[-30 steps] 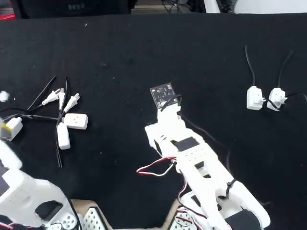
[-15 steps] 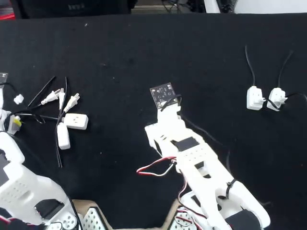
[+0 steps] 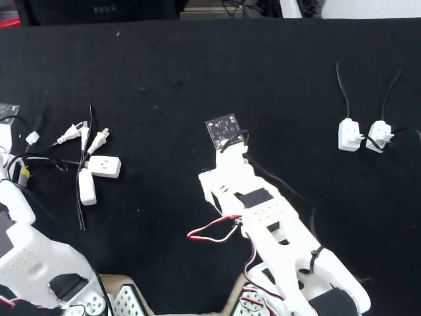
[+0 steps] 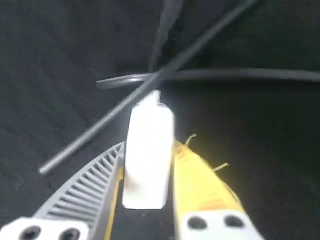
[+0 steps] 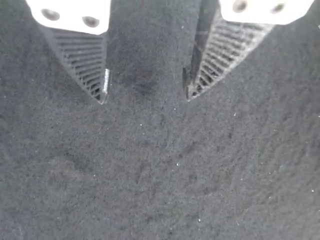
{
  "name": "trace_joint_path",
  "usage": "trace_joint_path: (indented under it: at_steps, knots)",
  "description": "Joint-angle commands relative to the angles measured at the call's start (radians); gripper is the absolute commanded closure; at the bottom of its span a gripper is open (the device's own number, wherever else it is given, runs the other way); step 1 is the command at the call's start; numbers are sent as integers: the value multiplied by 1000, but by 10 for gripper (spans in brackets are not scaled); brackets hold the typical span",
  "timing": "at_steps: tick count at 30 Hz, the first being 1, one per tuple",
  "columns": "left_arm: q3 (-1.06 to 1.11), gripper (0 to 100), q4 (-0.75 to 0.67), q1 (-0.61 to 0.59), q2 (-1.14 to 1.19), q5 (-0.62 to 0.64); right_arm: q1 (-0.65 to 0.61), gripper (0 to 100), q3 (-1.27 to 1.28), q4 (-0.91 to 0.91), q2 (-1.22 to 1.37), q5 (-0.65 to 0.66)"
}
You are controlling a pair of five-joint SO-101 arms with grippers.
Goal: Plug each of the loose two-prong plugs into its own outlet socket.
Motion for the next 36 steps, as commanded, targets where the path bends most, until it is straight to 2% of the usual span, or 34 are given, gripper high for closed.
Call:
trace_joint_path:
  at_steps: [1,11,16,29,32,36]
  knots:
    - [-21,968,100,33,-107,-3,-15,769,1,-34,-16,-8]
    - [-38,970,381,33,-387,0,-15,769,1,-34,-16,-8]
    - [-38,970,499,-5,-486,-3,-15,769,1,-34,-16,-8]
    - [-79,970,256,-206,-554,0,-15,769,1,-34,-16,-8]
    - [-77,970,265,-206,-557,6,-15,769,1,-34,-16,-8]
    - [-84,970,351,-162,-557,78,-15,769,1,-34,-16,-8]
